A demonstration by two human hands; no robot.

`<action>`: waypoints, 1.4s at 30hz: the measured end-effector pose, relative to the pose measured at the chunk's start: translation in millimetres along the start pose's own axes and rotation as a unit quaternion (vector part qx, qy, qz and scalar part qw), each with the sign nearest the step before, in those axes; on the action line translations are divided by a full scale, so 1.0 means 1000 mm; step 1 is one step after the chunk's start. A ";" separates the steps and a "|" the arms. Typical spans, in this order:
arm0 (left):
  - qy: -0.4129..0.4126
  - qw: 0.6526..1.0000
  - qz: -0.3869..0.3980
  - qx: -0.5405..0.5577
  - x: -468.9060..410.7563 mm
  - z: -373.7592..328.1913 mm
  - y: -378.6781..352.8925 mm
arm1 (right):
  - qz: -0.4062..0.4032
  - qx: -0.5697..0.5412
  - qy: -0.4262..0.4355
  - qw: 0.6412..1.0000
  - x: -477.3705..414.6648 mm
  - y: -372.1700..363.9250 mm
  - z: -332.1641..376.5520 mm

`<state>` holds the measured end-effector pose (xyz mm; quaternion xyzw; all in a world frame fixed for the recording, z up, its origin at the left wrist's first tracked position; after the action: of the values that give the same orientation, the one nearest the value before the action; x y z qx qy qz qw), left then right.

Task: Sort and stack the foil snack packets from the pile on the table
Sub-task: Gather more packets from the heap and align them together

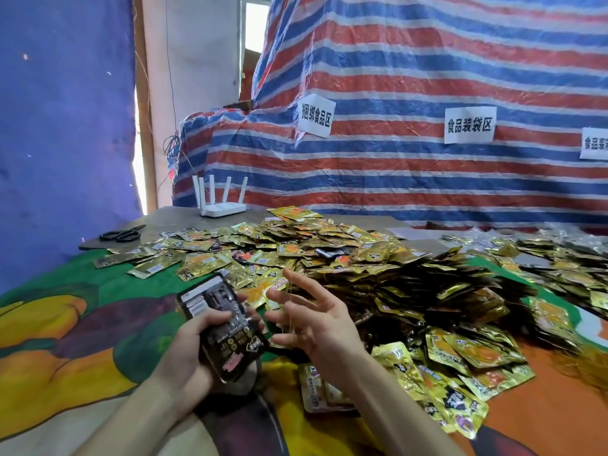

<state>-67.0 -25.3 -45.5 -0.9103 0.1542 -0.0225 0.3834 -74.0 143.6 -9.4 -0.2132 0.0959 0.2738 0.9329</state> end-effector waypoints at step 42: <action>0.052 0.997 0.051 -0.013 0.006 0.012 -0.015 | -0.059 0.598 0.163 0.782 0.010 -0.038 -0.021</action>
<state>-55.6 -8.4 -43.6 -0.9038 0.2201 -0.0485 0.3639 -46.0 109.7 -18.2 0.3410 0.3782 0.0668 0.8580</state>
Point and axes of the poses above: each hand's wrist, its own x-axis away from the middle knuckle, its own y-axis out of the back of the hand, z = x × y, the point moved 4 cm from there along -x, towards the middle knuckle, and after that the axes turned 9 degrees about z, right-handed, at the moved point
